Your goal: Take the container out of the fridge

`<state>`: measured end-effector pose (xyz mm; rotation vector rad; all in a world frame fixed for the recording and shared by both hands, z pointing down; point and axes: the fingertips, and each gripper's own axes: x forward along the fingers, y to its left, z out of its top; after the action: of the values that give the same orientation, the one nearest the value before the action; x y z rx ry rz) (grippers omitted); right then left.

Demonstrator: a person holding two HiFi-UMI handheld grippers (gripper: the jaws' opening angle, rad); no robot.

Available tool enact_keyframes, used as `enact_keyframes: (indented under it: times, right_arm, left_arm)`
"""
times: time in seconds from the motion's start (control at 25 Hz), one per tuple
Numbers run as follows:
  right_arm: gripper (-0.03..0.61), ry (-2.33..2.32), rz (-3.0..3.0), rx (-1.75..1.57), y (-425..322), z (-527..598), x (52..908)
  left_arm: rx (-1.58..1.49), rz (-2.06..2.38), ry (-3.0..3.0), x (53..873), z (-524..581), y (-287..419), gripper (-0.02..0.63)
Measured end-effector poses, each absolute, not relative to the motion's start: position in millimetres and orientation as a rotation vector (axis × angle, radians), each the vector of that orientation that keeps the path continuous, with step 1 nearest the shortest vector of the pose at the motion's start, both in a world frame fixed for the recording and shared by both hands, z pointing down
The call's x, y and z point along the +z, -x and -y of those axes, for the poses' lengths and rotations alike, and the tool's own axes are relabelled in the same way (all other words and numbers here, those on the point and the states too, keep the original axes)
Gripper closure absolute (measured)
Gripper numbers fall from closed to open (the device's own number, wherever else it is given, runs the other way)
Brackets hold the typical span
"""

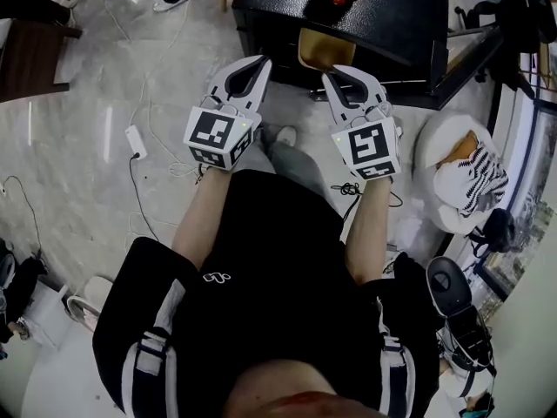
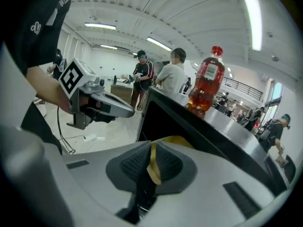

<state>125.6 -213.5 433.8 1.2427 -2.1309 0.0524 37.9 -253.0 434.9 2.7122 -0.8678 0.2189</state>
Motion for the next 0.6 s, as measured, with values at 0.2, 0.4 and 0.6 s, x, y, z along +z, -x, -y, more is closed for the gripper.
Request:
enact_keyframes:
  times: [0.2, 0.4, 0.6]
  right_arm:
    - [0.565, -1.058, 2.025, 0.042, -120, 214, 465]
    - [0.466, -0.958, 1.952, 0.081, -123, 217, 492]
    - [0.469, -0.905, 1.881, 0.064, -129, 221, 507]
  left_arm:
    - [0.209, 0.893, -2.69, 438, 258, -31, 0.604]
    - [0.201, 0.905, -2.678, 440, 262, -26, 0.604]
    - [0.194, 0.912, -2.665, 443, 265, -21, 0.604]
